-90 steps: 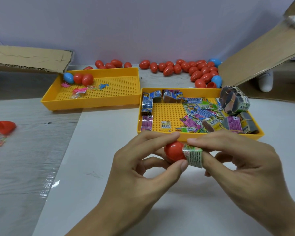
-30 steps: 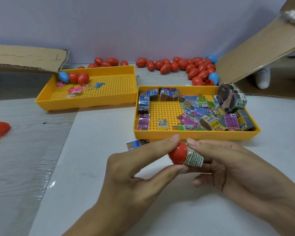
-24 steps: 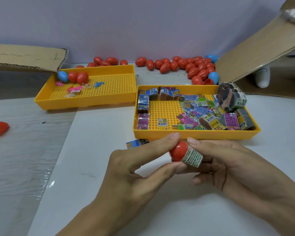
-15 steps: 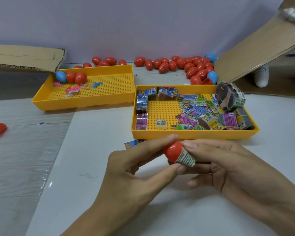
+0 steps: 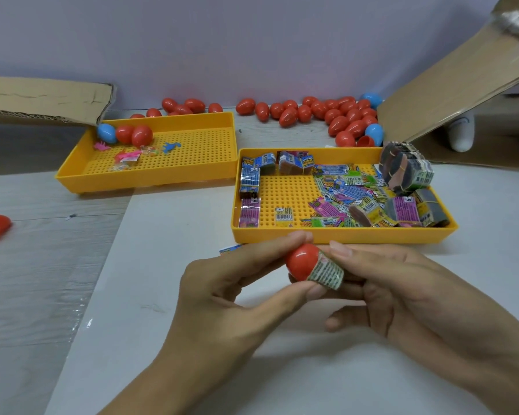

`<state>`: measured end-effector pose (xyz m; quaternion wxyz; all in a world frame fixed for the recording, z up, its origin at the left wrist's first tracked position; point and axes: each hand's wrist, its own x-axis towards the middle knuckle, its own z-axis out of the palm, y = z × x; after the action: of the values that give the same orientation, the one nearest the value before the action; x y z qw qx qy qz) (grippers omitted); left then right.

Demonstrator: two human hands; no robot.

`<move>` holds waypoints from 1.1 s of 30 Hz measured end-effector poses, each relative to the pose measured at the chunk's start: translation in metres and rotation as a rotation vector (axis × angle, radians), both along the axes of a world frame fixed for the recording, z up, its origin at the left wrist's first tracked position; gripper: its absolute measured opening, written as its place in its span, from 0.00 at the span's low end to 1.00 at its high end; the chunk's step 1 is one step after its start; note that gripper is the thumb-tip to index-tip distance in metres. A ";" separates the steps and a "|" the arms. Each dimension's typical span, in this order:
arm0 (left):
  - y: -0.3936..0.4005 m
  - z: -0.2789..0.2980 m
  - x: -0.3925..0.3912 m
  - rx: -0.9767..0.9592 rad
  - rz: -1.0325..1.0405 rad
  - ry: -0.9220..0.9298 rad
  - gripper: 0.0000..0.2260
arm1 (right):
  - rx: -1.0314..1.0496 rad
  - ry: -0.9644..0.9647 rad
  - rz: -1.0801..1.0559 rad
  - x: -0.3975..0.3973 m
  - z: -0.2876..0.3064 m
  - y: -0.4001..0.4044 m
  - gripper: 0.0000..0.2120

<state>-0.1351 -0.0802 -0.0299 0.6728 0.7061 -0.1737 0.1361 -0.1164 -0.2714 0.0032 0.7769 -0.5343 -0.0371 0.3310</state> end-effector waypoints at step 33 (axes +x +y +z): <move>0.002 0.004 0.004 -0.140 -0.118 0.074 0.17 | -0.060 -0.031 -0.057 0.002 0.009 -0.003 0.21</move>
<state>-0.1310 -0.0785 -0.0261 0.7335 0.6504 -0.1799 0.0818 -0.1139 -0.2742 0.0118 0.7690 -0.5631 -0.0241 0.3016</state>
